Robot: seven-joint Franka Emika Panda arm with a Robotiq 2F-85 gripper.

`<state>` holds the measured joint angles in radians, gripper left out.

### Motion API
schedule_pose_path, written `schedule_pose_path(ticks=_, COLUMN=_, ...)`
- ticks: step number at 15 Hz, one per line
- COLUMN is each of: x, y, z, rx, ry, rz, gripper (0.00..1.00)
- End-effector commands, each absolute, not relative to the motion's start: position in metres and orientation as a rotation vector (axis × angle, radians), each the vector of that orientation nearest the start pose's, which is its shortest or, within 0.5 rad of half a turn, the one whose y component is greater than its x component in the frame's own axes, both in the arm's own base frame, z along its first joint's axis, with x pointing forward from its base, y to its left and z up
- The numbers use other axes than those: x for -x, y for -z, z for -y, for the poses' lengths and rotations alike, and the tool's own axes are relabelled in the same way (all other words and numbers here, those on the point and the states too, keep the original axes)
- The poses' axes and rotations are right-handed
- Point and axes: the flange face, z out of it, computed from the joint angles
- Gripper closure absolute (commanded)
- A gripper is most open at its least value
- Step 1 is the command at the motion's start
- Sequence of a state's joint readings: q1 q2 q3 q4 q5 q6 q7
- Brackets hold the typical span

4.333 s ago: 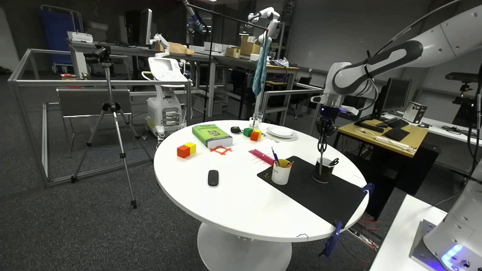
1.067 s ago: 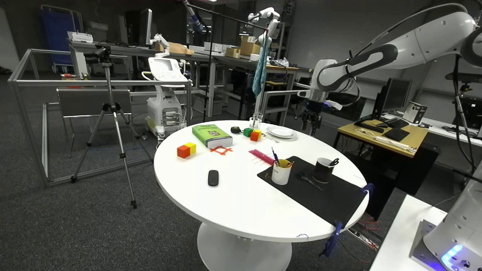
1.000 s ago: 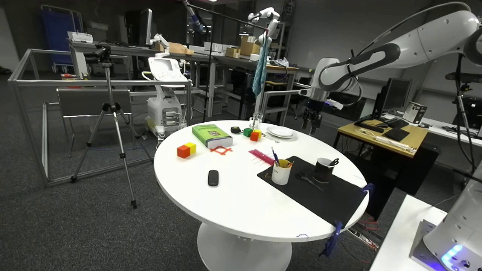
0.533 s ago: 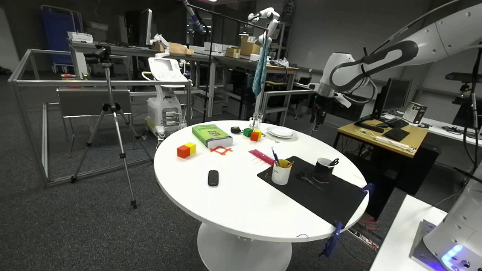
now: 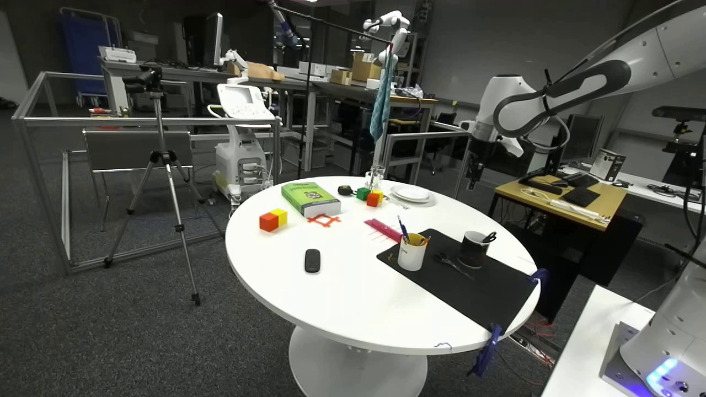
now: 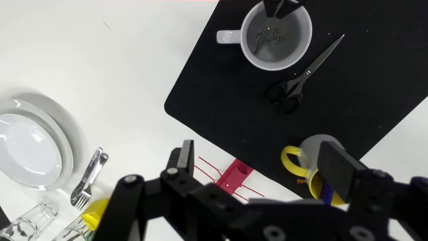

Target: Remove a scissors from the black cup and place it on the black mat on the table

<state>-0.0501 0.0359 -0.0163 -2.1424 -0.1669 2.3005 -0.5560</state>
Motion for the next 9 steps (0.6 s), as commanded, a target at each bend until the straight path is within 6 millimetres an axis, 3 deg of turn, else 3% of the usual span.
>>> schedule_pose_path(ticks=1, x=-0.5539, y=-0.3992, z=0.0402, rx=3.164, ry=0.108, rz=0.936, gripper=0.0)
schedule_pose_path(ticks=9, x=-0.5526, y=-0.3985, z=0.0402, rx=3.169, ry=0.091, rz=0.908, gripper=0.0)
